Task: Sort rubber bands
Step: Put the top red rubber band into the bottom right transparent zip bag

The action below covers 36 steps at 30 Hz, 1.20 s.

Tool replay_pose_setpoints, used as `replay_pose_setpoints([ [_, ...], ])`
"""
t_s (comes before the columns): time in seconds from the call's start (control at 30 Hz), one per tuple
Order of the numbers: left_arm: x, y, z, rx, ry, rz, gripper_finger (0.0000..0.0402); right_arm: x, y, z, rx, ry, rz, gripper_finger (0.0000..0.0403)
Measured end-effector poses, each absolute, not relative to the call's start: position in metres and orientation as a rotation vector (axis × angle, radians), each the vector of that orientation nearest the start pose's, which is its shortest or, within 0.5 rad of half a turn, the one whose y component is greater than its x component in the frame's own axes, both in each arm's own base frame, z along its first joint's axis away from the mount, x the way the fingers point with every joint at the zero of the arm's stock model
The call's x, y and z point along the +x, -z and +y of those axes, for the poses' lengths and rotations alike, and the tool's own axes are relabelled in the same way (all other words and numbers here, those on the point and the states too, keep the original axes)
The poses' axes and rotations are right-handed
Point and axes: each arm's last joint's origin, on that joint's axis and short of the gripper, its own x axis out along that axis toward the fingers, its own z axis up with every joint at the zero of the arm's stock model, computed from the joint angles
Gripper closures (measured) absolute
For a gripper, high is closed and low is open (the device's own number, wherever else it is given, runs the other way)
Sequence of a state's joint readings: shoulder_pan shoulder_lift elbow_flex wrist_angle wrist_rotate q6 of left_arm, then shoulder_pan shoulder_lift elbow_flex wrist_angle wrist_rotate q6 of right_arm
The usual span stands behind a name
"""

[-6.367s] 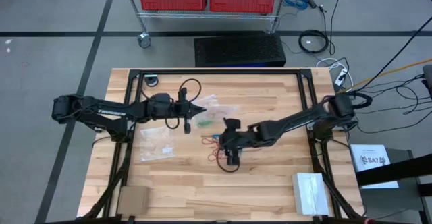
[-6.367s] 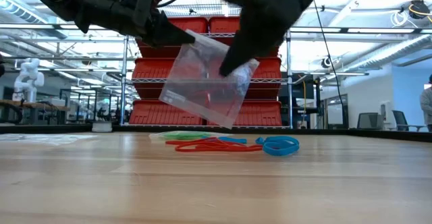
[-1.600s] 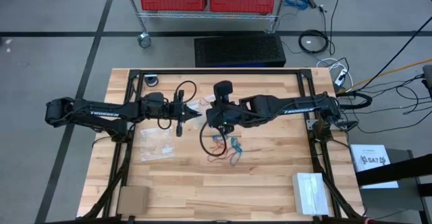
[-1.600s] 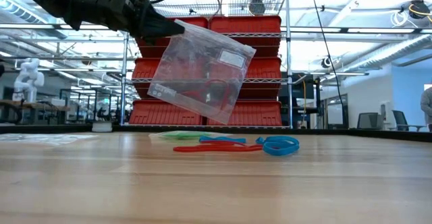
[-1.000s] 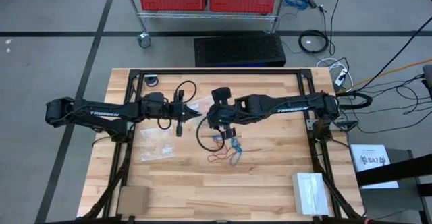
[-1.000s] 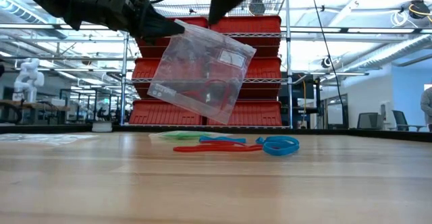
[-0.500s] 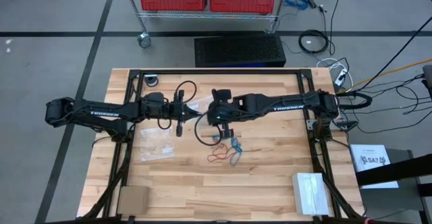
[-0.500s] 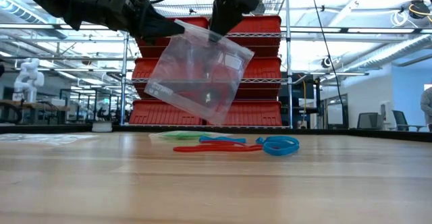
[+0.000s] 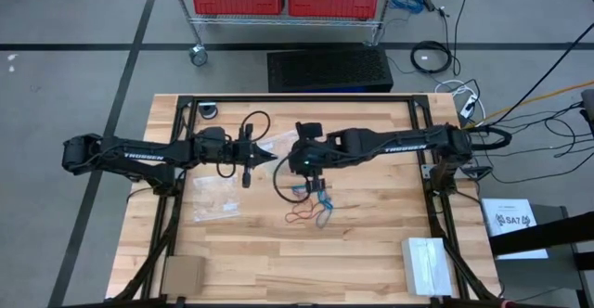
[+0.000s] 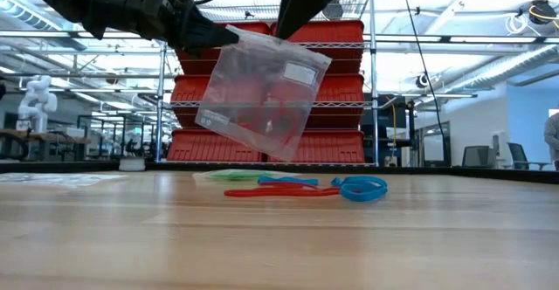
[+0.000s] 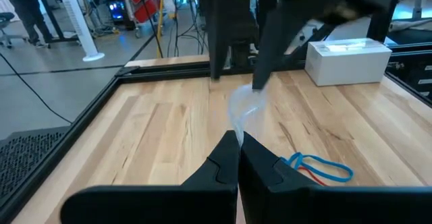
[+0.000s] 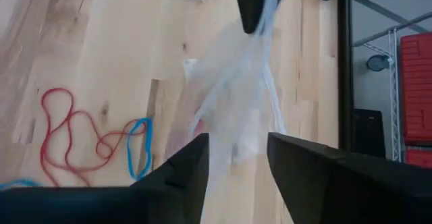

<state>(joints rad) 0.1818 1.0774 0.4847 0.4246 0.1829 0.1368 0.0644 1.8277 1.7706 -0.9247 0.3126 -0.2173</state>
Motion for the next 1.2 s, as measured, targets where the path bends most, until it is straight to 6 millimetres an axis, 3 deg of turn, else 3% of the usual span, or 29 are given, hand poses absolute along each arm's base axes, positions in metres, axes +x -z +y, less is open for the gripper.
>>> replay_pose_setpoints([
  [0.13, 0.224, -0.232, 0.036, 0.105, 0.012, 0.168, 0.04, 0.368, -0.342, 0.021, -0.367, 0.122, 1.001, 0.026],
  [0.23, 0.226, -0.231, 0.036, 0.104, 0.013, 0.173, 0.04, 0.355, -0.35, 0.02, -0.322, 0.147, 1.015, 0.0287],
  [0.3, 0.226, -0.23, 0.036, 0.104, 0.013, 0.178, 0.04, 0.347, -0.345, 0.018, -0.306, 0.157, 1.028, 0.0314],
  [0.47, 0.226, -0.229, 0.036, 0.104, 0.013, 0.18, 0.04, 0.324, -0.302, 0.017, -0.258, 0.171, 0.993, 0.0391],
  [0.7, 0.227, -0.23, 0.036, 0.106, 0.006, 0.172, 0.04, 0.293, -0.234, 0.02, -0.034, 0.069, 0.755, 0.0396],
  [0.83, 0.227, -0.23, 0.037, 0.106, 0.002, 0.17, 0.04, 0.292, -0.205, 0.029, 0.13, 0.044, 0.62, 0.04],
  [0.97, 0.227, -0.23, 0.037, 0.082, -0.006, 0.172, 0.04, 0.298, -0.188, 0.033, 0.269, 0.066, 0.655, 0.0383],
  [1.2, 0.226, -0.229, 0.037, 0.086, -0.004, 0.182, 0.04, 0.316, -0.162, 0.05, 0.242, 0.045, 0.729, 0.0324],
])
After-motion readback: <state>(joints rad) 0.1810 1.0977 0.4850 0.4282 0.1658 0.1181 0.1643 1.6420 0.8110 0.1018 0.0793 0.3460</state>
